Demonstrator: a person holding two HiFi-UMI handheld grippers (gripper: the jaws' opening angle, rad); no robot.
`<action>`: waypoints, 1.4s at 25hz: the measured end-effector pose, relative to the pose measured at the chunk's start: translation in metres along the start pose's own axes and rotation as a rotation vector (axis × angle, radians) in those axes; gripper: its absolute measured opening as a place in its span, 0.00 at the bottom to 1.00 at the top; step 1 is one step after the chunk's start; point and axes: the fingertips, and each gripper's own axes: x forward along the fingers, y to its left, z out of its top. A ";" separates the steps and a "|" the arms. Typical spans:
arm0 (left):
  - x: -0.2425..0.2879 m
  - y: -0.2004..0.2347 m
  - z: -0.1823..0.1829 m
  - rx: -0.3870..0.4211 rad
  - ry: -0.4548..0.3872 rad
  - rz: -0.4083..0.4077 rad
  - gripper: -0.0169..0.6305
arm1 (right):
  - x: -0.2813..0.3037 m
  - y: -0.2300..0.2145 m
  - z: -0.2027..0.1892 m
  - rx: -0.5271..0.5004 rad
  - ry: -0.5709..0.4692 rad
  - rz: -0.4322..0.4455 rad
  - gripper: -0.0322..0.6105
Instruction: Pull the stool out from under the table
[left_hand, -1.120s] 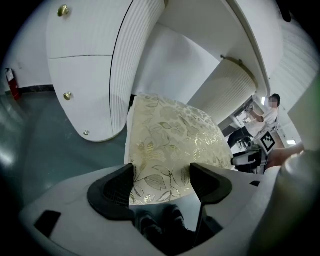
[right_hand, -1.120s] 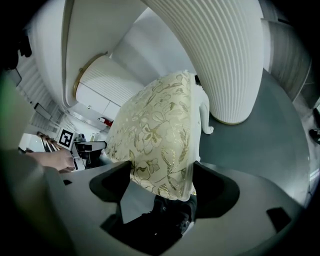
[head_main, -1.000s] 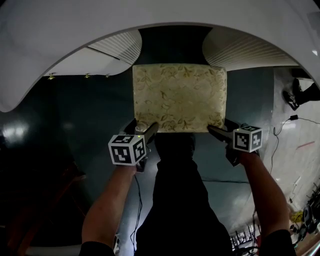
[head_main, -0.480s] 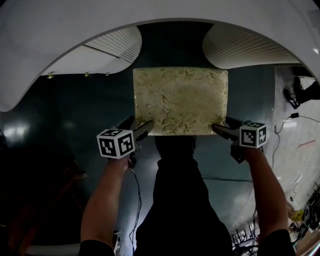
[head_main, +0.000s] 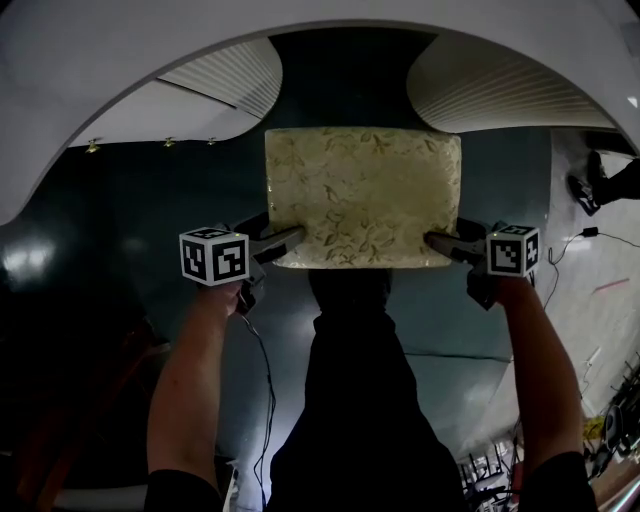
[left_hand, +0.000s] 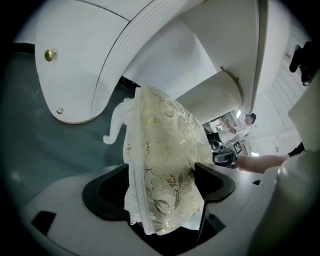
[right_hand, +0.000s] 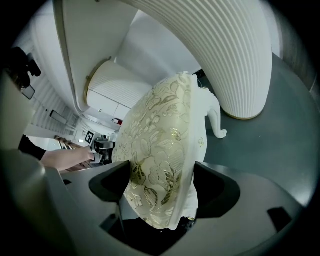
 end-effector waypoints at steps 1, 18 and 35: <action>0.003 -0.001 0.001 0.002 0.005 -0.016 0.64 | 0.000 0.000 0.000 -0.003 -0.002 0.005 0.58; 0.015 -0.008 0.003 0.038 0.044 -0.012 0.70 | 0.002 0.001 0.000 -0.012 -0.023 -0.048 0.58; 0.015 -0.008 0.003 -0.009 0.050 0.030 0.70 | 0.003 0.003 -0.005 0.033 -0.024 -0.054 0.58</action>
